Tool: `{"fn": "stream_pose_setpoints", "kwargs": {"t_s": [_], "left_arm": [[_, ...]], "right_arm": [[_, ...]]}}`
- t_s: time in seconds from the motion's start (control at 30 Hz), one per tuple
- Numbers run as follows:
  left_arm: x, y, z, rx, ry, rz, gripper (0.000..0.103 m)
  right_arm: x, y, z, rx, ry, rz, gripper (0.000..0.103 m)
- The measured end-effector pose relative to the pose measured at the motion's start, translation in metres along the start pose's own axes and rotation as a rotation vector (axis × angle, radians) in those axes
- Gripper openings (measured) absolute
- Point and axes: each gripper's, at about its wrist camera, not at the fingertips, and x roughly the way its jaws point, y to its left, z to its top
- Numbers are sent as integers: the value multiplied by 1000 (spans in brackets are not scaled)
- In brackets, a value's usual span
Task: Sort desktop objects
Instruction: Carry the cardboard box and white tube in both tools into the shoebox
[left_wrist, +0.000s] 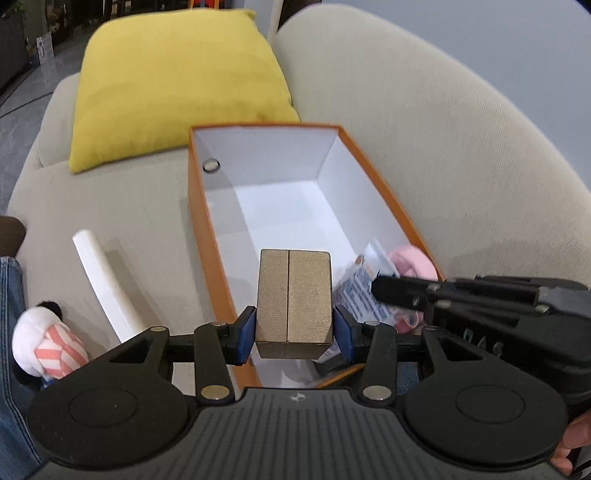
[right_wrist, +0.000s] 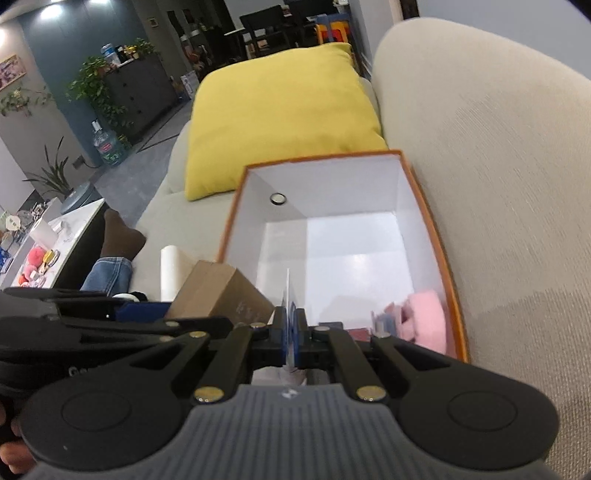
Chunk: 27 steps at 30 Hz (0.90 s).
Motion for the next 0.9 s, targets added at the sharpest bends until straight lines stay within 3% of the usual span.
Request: {"fn": "stream_pose_setpoints", "kwargs": {"t_s": [0.17, 0.3, 0.63, 0.9], "left_arm": [[21, -9, -8, 14, 45, 88, 51], [34, -14, -13, 16, 102, 107, 51], [45, -9, -19, -7, 190, 42, 45], [22, 7, -18, 12, 154, -11, 43]], "right_arm": [[7, -14, -1, 46, 12, 29, 2], [17, -15, -4, 57, 51, 57, 3], [32, -27, -13, 104, 120, 99, 3], [32, -24, -16, 88, 124, 77, 3]]}}
